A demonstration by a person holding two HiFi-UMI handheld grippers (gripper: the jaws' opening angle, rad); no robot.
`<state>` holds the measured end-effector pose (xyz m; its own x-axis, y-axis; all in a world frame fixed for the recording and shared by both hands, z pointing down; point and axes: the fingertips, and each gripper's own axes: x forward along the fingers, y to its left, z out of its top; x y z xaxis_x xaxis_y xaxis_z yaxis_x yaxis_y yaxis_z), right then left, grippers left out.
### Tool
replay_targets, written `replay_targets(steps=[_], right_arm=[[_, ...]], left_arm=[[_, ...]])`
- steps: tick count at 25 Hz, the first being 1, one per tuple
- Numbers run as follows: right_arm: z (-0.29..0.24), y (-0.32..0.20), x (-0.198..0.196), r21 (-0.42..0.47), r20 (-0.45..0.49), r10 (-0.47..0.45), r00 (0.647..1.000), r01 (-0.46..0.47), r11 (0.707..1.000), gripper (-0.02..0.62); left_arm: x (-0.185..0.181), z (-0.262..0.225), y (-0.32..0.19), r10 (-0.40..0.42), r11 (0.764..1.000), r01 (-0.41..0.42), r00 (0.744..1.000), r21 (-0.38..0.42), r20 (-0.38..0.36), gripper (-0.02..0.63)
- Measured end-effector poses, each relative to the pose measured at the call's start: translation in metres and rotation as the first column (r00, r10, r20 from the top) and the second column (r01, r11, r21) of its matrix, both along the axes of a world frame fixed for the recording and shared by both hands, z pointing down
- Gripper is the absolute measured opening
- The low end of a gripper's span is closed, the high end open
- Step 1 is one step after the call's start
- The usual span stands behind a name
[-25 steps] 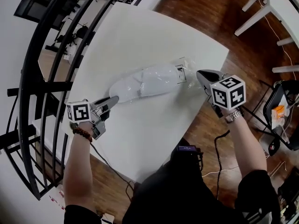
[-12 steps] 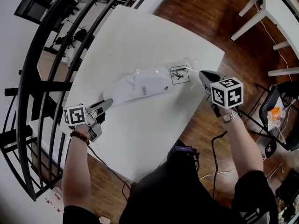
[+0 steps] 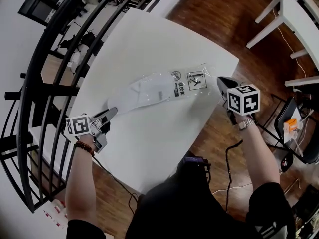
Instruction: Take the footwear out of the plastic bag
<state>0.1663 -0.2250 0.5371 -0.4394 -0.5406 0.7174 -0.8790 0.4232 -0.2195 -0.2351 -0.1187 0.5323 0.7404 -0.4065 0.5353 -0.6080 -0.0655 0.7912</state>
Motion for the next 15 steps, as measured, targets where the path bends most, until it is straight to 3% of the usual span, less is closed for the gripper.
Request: replay_targets(steps=[3,8,15], right_arm=[[-0.002,0.001,-0.006,0.001,-0.012,0.020,1.000,-0.020,1.000,-0.006],[0.004,-0.004,0.026,0.000,-0.013,0.052,0.999,-0.052,0.999,-0.006],[-0.001,-0.002,0.041,0.009,-0.013,0.107,0.994,-0.106,0.994,-0.006]], left_arm=[[-0.021,-0.003,0.005,-0.024,1.000,0.024,1.000,0.003,0.001,0.091],[-0.014,-0.001,0.008,-0.065,0.998,0.064,0.997,0.005,0.049,0.089],[-0.024,-0.005,0.018,-0.132,0.991,0.132,0.991,0.008,0.010,0.089]])
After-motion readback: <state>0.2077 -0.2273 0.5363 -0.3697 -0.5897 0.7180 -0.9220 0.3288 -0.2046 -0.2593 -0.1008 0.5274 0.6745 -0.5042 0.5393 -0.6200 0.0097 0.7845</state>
